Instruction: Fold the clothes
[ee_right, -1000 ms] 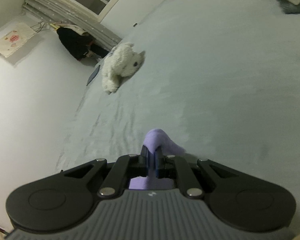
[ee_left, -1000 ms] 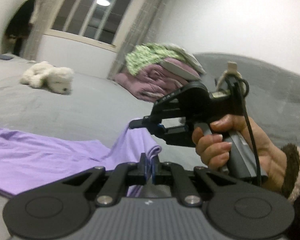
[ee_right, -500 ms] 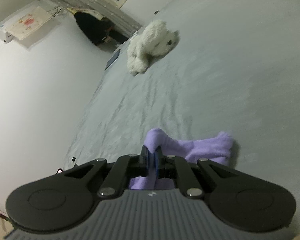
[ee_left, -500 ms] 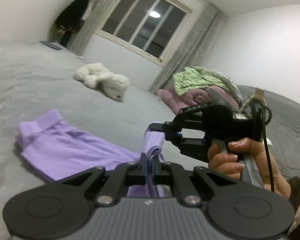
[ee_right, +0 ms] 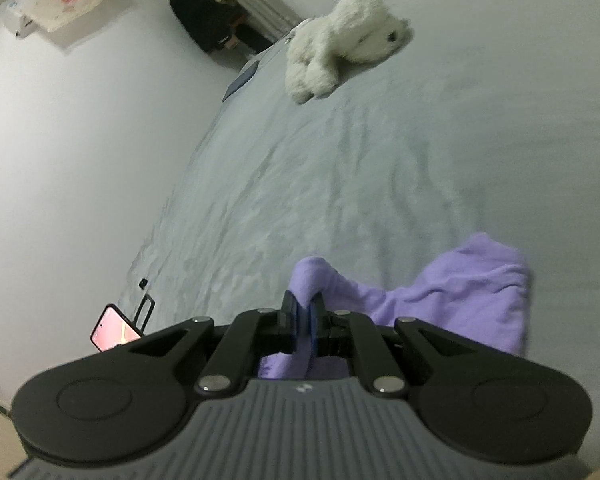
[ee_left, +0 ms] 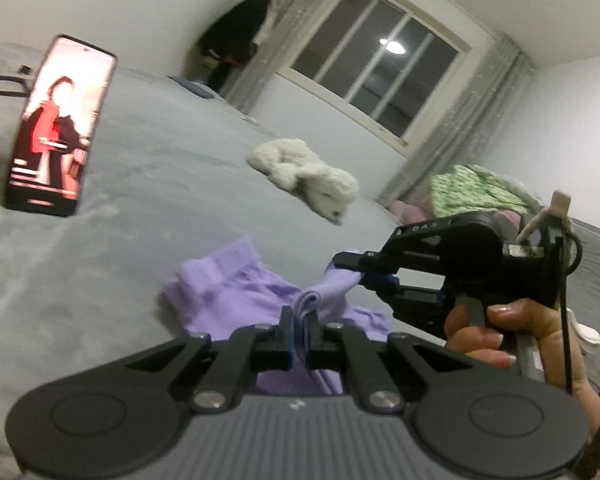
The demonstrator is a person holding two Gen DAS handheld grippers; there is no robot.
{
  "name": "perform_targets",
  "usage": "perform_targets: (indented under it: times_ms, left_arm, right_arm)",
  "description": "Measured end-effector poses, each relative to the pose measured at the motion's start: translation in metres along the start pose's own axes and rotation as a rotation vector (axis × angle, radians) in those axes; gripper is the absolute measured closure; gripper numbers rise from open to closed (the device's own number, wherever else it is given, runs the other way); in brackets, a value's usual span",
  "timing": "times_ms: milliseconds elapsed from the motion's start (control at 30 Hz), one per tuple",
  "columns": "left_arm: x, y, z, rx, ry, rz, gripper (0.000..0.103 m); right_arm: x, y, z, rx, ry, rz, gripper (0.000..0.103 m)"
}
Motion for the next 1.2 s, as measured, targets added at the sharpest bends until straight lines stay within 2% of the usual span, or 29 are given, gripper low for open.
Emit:
perform_targets:
  times_ms: [133, 367, 433, 567, 633, 667, 800, 1000, 1200]
  left_arm:
    - [-0.001, 0.012, -0.002, 0.013, -0.006, -0.063, 0.099]
    - [-0.006, 0.025, -0.006, 0.021, 0.005, -0.130, 0.099]
    - [-0.006, 0.025, -0.007, 0.009, 0.001, -0.145, 0.098]
    - [-0.001, 0.023, -0.011, -0.026, -0.036, -0.171, 0.097]
    - [0.001, 0.022, -0.014, -0.046, -0.061, -0.178, 0.095]
    - [0.003, 0.021, -0.015, -0.060, -0.078, -0.182, 0.095]
    - [0.002, 0.007, -0.018, -0.145, -0.091, -0.150, 0.089]
    - [-0.020, -0.021, -0.013, -0.338, -0.013, -0.055, 0.089]
    - [-0.050, -0.033, -0.012, -0.441, 0.031, -0.036, 0.089]
  right_arm:
    - [-0.016, 0.003, 0.005, 0.000, 0.024, -0.010, 0.095]
    - [-0.043, 0.009, 0.015, -0.001, 0.066, -0.026, 0.094]
    - [-0.049, 0.010, 0.015, -0.007, 0.080, -0.043, 0.086]
    - [-0.044, 0.016, 0.013, 0.033, 0.100, -0.069, 0.082]
    - [-0.037, 0.017, 0.011, 0.049, 0.095, -0.067, 0.066]
    - [-0.033, 0.016, 0.010, 0.054, 0.089, -0.064, 0.066]
    - [-0.014, 0.011, 0.007, 0.067, 0.072, -0.040, 0.066]
    - [0.019, -0.002, 0.012, 0.144, 0.055, 0.044, 0.066]
    - [0.030, -0.004, 0.034, 0.292, 0.084, 0.092, 0.066]
Point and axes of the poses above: each gripper's, at about its wrist camera, not at the fingertips, and x roughly against the way its jaws point, y to its left, z to its underside, the point moved 5 cm from there along -x, roughly the way its jaws point, and after that the axes turned 13 degrees about -z, right-handed, at the moved point
